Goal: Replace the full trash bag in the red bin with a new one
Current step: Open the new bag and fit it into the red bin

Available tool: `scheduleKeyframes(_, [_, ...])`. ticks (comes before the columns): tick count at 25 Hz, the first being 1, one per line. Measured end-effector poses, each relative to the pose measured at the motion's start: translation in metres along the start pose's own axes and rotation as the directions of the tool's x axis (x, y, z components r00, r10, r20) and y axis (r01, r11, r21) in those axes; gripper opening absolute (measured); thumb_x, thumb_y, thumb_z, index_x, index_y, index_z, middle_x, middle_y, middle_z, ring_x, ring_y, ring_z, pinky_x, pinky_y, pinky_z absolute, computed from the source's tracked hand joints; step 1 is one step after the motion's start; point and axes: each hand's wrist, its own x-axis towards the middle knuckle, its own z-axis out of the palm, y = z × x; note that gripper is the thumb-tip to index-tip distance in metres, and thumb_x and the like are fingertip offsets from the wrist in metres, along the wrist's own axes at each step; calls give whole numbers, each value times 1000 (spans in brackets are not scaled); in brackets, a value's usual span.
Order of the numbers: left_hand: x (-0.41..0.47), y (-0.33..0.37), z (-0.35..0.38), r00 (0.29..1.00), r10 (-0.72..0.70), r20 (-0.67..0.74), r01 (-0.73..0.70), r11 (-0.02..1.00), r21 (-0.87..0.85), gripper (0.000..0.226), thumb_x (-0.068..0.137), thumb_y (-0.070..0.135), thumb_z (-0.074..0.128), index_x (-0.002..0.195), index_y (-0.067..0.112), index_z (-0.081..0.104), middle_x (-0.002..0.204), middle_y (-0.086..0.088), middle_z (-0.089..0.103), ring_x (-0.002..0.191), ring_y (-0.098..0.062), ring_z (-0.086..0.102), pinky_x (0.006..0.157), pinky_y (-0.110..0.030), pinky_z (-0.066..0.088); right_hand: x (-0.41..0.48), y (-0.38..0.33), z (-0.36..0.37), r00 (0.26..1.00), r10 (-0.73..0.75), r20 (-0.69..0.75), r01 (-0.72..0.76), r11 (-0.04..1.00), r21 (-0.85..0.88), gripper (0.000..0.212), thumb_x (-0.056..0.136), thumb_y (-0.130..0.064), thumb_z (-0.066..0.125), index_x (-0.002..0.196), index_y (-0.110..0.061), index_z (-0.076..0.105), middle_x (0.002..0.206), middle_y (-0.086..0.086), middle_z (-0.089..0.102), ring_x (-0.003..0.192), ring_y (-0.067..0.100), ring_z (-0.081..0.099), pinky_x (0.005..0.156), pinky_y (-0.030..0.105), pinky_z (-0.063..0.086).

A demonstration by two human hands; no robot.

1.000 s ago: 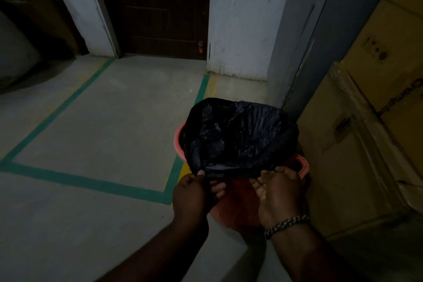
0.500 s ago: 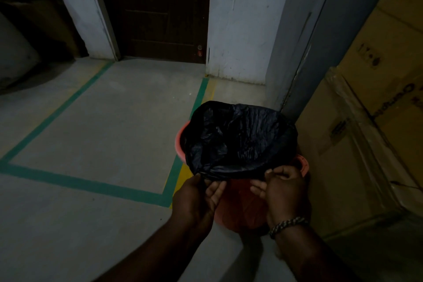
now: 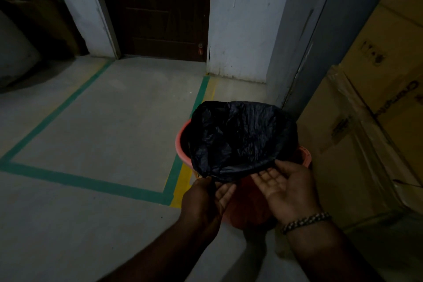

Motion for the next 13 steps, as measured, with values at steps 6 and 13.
scheduleKeyframes(6, [-8, 7, -6, 986, 120, -118, -91, 970, 226, 19, 96, 1, 40, 87, 7, 55, 100, -15, 63, 82, -25, 66, 76, -37, 56, 8, 10, -1, 998, -40, -42, 41, 999, 24, 25, 95, 4, 55, 112, -13, 63, 109, 8, 68, 98, 22, 65, 77, 36, 54])
scheduleKeyframes(13, [-6, 20, 0, 913, 384, -136, -236, 771, 592, 37, 81, 33, 81, 97, 14, 54, 85, -15, 65, 70, -22, 63, 65, -36, 55, 9, 15, -3, 998, -59, -19, 58, 997, -48, 20, 97, 2, 56, 106, -15, 63, 106, 7, 67, 96, 22, 64, 74, 35, 53])
